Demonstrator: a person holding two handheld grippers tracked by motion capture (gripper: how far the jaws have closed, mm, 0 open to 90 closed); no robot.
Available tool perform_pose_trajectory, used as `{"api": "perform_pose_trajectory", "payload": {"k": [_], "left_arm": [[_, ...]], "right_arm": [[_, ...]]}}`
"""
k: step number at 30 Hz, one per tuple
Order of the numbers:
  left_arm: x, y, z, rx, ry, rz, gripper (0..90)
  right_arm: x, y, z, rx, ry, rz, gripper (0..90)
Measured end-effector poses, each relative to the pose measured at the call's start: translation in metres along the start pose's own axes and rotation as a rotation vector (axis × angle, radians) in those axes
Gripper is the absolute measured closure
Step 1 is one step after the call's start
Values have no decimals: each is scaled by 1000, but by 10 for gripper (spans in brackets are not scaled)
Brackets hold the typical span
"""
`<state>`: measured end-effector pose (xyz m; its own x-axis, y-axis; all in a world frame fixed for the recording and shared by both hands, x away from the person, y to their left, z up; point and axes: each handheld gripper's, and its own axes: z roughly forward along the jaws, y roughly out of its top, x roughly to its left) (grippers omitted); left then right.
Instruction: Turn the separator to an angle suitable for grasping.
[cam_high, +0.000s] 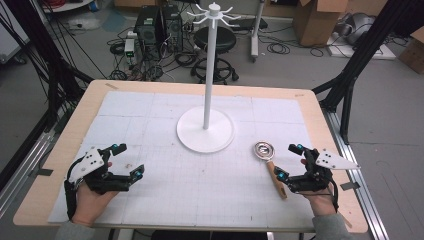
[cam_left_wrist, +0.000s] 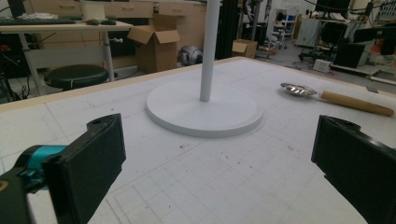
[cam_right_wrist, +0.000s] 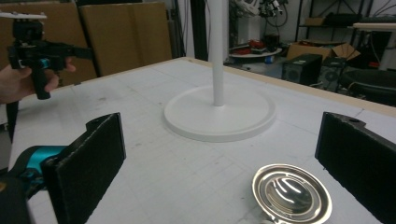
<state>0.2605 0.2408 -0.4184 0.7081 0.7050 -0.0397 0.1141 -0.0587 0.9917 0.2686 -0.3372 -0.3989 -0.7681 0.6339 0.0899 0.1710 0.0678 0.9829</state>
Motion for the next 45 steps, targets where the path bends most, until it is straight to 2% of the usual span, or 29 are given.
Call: {"api": "perform_pose_trajectory", "payload": {"k": [2, 7, 10, 11, 12, 13, 14, 15, 16, 17, 19, 21, 25, 26, 27, 29, 30, 31, 32, 33, 39, 45], "left_arm": [[0, -1, 2, 36, 14, 21, 34], [0, -1, 2, 38, 10, 9, 34], [-1, -1, 2, 41, 0, 5, 34], [-1, -1, 2, 41, 1, 6, 34], [-1, -2, 3, 45, -2, 7, 34], [-2, -2, 3, 47, -3, 8, 34], [-1, -2, 3, 46, -4, 5, 34], [-1, -2, 3, 45, -5, 1, 34], [-1, -2, 3, 42, -7, -1, 34], [-1, -2, 3, 42, -7, -4, 34], [0, -2, 3, 46, -7, -3, 34], [0, -2, 3, 50, -7, -7, 34], [0, -2, 4, 51, -13, -4, 34], [0, -2, 4, 52, -13, -2, 34], [0, -2, 4, 51, -13, -4, 34], [0, -3, 4, 49, -13, -7, 34], [0, -3, 5, 50, -13, -7, 34], [0, -3, 5, 50, -12, -7, 34], [0, -3, 5, 50, -12, -6, 34], [0, -3, 5, 49, -13, -6, 35], [1, -3, 6, 53, -15, -9, 34], [1, -3, 6, 51, -16, -9, 34]], "right_arm": [[-1, 0, -1, -6, -3, 8, 9], [-5, 0, -4, -10, -25, 29, 9], [-7, 1, -5, 17, -67, 38, 9], [-7, 1, -5, 17, -67, 38, 9], [-8, 1, -5, 21, -81, 46, 9], [-10, -1, -7, 24, -71, 78, 11], [-10, -1, -7, 24, -71, 78, 11], [-12, -4, -8, 38, -67, 81, 80], [-12, -4, -8, 38, -67, 81, 80], [-15, -6, -9, 46, -59, 83, 161], [-15, -6, -10, 49, -57, 90, 191], [-16, -7, -11, 64, -59, 89, 280], [-13, -8, -13, 93, -76, 50, 465], [-12, -9, -15, 103, -81, 34, 583], [-12, -9, -15, 103, -81, 34, 583], [-12, -10, -16, 123, -82, 16, 727], [-12, -10, -16, 123, -82, 16, 727], [-12, -10, -17, 140, -86, -1, 808], [-12, -10, -17, 140, -86, -1, 808], [-12, -11, -18, 152, -82, -10, 873], [-16, -15, -20, 191, -77, -8, 899], [-22, -19, -21, 230, -58, 28, 899]]}}
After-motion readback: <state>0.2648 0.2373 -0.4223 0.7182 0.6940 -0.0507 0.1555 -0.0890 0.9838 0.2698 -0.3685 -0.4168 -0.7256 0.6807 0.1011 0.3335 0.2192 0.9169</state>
